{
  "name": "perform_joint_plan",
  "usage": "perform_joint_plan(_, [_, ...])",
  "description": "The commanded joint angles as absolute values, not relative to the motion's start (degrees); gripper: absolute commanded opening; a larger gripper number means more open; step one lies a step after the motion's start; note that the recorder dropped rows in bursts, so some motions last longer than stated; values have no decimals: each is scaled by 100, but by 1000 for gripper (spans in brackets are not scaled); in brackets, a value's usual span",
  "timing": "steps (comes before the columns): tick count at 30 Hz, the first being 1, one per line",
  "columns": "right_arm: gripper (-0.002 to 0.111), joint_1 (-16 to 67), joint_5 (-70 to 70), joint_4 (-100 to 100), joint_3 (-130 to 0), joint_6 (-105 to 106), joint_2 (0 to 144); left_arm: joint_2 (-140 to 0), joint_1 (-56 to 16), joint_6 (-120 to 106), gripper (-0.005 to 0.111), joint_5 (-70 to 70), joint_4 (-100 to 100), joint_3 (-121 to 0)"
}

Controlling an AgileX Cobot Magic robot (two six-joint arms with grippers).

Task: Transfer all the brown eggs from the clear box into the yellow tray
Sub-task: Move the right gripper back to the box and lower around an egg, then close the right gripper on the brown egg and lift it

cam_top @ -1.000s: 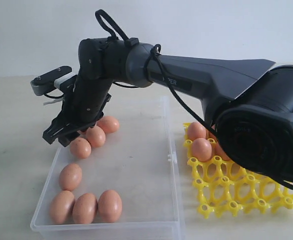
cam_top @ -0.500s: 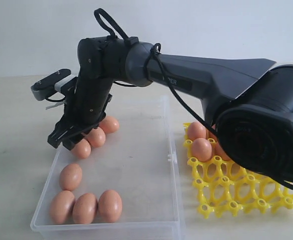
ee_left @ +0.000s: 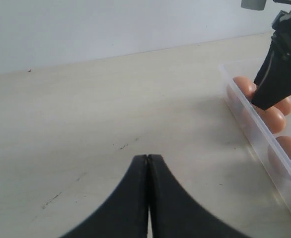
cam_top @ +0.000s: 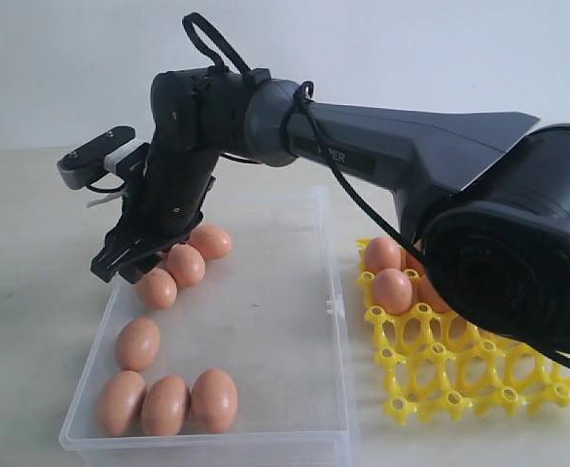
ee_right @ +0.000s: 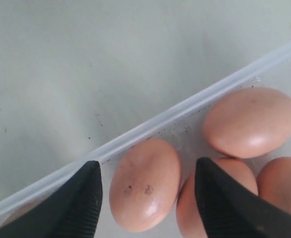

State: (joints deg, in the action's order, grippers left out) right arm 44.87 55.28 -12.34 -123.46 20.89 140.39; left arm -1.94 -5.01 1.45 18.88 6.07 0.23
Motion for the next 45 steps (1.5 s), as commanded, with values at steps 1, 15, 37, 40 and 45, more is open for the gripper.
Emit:
perform_joint_plan(1, [54, 4502, 5430, -1333, -12390, 2123, 14100, -198, -519, 170, 0, 1809, 599, 0])
perform_joint_plan(15, [54, 4502, 5679, -1311, -12390, 2095, 14253, -198, -519, 170, 0, 1809, 599, 0])
perform_joint_plan(37, [54, 4502, 5405, -1329, -12390, 2092, 14434, -198, -519, 170, 0, 1809, 599, 0])
perform_joint_plan(40, [54, 4502, 5338, -1339, -12390, 2041, 14477, -198, -519, 170, 0, 1809, 599, 0])
perform_joint_plan(45, [54, 4502, 5179, -1348, -12390, 1841, 14527, -198, -519, 170, 0, 1809, 599, 0])
